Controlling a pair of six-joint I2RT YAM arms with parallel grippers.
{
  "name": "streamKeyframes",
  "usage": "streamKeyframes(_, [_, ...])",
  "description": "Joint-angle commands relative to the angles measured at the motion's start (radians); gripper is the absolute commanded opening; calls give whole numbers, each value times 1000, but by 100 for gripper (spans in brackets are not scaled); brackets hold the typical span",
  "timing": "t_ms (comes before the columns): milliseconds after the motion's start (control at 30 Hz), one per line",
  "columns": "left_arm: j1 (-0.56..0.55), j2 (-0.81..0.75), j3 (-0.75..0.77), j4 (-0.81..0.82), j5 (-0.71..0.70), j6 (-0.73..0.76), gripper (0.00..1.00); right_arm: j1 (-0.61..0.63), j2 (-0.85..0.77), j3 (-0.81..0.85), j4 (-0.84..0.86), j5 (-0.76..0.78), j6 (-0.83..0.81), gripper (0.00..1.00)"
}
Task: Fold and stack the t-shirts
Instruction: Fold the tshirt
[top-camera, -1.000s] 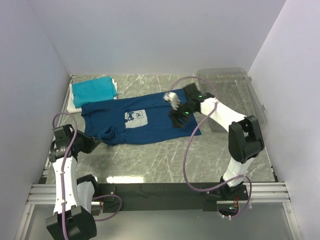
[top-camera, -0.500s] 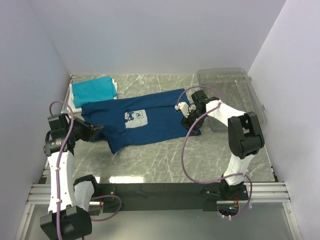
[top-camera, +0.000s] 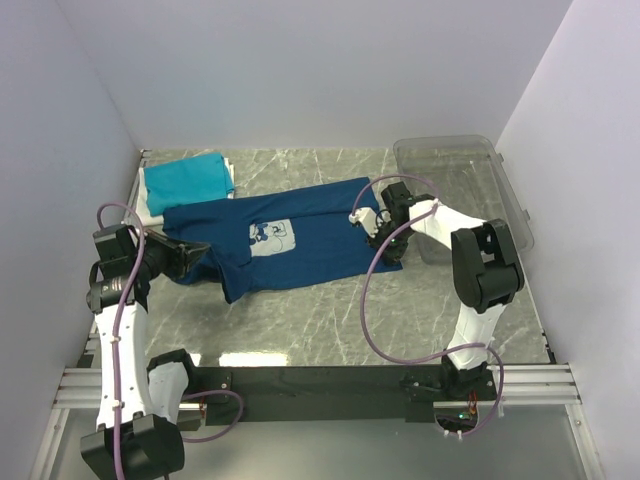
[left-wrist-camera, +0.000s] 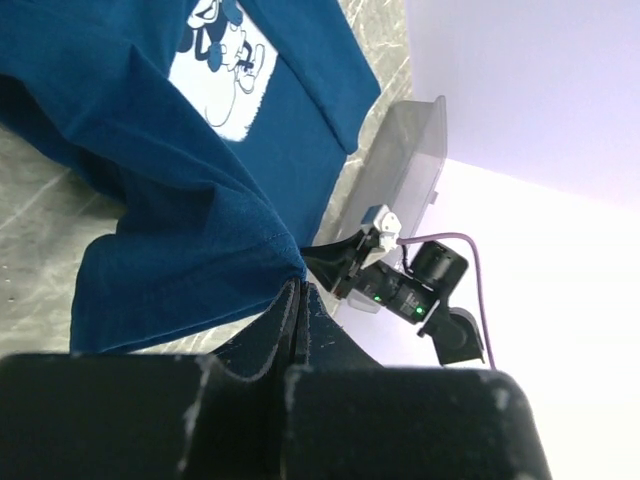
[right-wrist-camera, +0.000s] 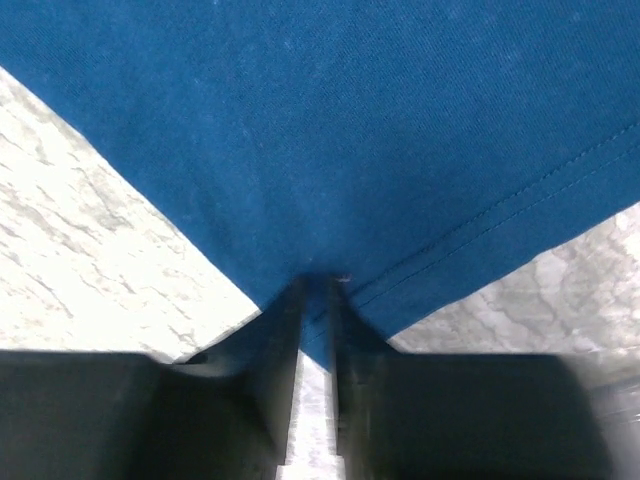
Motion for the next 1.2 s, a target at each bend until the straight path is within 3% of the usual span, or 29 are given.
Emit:
streamKeyframes(0, [-3, -8, 64, 38, 22, -25, 0, 4, 11, 45, -28, -12, 3, 15])
streamKeyframes(67, [-2, -8, 83, 25, 18, -19, 0, 3, -6, 48, -36, -18, 2, 10])
streamKeyframes(133, [-2, -11, 87, 18, 9, -13, 0, 3, -37, 53, -44, -23, -3, 12])
streamKeyframes(167, [-2, -15, 84, 13, 8, -11, 0, 1, -44, 56, -50, -23, -6, 18])
streamKeyframes(200, [-2, -19, 80, 11, 7, -11, 1, -1, -63, 64, -71, -24, -14, 30])
streamKeyframes(300, [-2, -35, 57, 4, 7, -9, 0, 1, -100, 45, -84, -9, -66, 42])
streamKeyframes(567, [-3, -69, 15, -5, 8, -8, 1, -7, -120, -44, -45, 92, -146, 46])
streamKeyframes(900, [-2, -75, 6, -10, 4, -3, 0, -8, -17, -34, -12, 161, -166, 48])
streamKeyframes(1167, [-2, -81, -3, -15, -7, -3, 0, -7, -11, -50, -24, 140, -178, 39])
